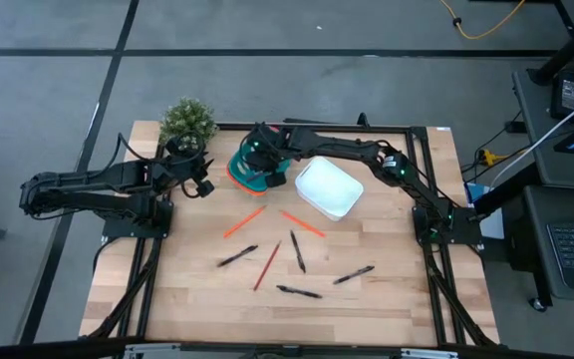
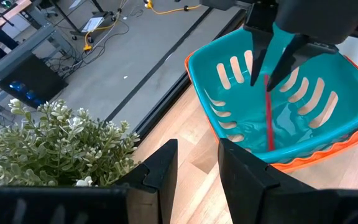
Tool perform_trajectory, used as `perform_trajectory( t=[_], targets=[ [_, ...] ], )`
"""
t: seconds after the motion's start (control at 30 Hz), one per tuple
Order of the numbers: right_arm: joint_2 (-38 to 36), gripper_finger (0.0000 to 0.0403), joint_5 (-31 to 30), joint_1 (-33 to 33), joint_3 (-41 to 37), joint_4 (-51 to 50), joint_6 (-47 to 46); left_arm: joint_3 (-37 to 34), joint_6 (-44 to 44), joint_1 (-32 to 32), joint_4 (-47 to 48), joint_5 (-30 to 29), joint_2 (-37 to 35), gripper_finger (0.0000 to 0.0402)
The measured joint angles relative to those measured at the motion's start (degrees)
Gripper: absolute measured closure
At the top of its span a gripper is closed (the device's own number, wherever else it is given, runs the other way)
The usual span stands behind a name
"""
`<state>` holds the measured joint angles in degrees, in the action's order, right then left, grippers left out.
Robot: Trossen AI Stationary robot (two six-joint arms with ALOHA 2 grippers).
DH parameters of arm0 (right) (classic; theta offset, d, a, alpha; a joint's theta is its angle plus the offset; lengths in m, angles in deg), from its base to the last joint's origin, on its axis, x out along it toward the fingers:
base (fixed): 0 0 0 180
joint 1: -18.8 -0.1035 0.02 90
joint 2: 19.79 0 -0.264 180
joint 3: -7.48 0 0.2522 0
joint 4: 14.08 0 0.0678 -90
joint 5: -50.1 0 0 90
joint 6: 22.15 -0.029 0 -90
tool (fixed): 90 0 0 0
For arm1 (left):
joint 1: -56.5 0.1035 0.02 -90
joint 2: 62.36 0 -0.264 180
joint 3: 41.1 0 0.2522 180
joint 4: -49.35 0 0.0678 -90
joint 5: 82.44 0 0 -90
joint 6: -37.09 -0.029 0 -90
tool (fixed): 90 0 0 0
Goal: Sort pens & pencils
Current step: Adjust the left orange pencil
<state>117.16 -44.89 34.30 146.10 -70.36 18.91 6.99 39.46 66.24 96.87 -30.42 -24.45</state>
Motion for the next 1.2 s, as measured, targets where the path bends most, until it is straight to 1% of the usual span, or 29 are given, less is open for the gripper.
perform_trajectory(
  t=[0.17, 0.37, 0.43, 0.5, 0.53, 0.63, 0.7, 0.8, 0.87, 0.97, 1.1, 1.2],
  targets=[
    [-0.3, 0.0312, -3.4, -0.8, 1.2, -0.6, 0.1, 0.0, 0.0, 0.0, 0.0, 0.0, 0.0, 0.0292],
    [-1.0, 0.0312, -3.7, -3.2, 10.3, -4.8, 0.4, 0.0, 0.0, 0.0, 0.0, 0.0, 0.0, 0.0292],
    [-3.7, 0.0312, -4.3, -4.3, 8.4, -4.5, -0.1, 0.0, 0.0, 0.0, 0.0, 0.1, 0.0, 0.0292],
    [-5.7, 0.0312, -4.3, -5.8, 8.2, -6.8, -3.2, 0.0, 0.0, 0.0, 0.1, 0.1, 0.0, 0.0292],
    [-6.4, 0.0312, -3.4, -6.8, 8.2, -9.8, -5.7, 0.0, 0.0, 0.0, 0.1, 0.3, 0.0, 0.0292],
    [-7.0, 0.0312, 2.3, -10.2, 8.3, -17.1, -12.4, 0.0, 0.1, 0.0, 0.1, 1.9, 0.0, 0.0292],
    [-6.4, 0.0312, 3.4, -13.3, 8.0, -21.5, -15.3, 0.0, 0.1, 0.0, 0.1, 2.7, 0.0, 0.0292],
    [-6.0, 0.0312, 1.9, -17.7, 6.3, -23.7, -16.9, 0.0, 0.5, 0.0, 0.1, 4.2, 0.0, 0.0292],
    [-6.0, 0.0312, 1.8, -20.2, 4.9, -23.4, -18.2, 0.0, 1.4, 0.0, 0.3, 6.0, 0.0, 0.0292],
    [-6.0, 0.0312, 1.3, -22.5, 3.2, -24.3, -20.4, 0.0, 1.9, 0.0, 0.4, 8.4, 0.0, 0.0292],
    [-5.9, 0.0312, -1.9, -22.8, -0.3, -25.6, -24.7, 0.0, 1.9, 0.0, 0.6, 9.1, 0.0, 0.0292],
    [-5.9, 0.0312, -2.3, -21.6, -3.1, -23.9, -27.5, 0.0, 1.9, 0.0, 0.7, 9.2, 0.0, 0.0292]
  ],
)
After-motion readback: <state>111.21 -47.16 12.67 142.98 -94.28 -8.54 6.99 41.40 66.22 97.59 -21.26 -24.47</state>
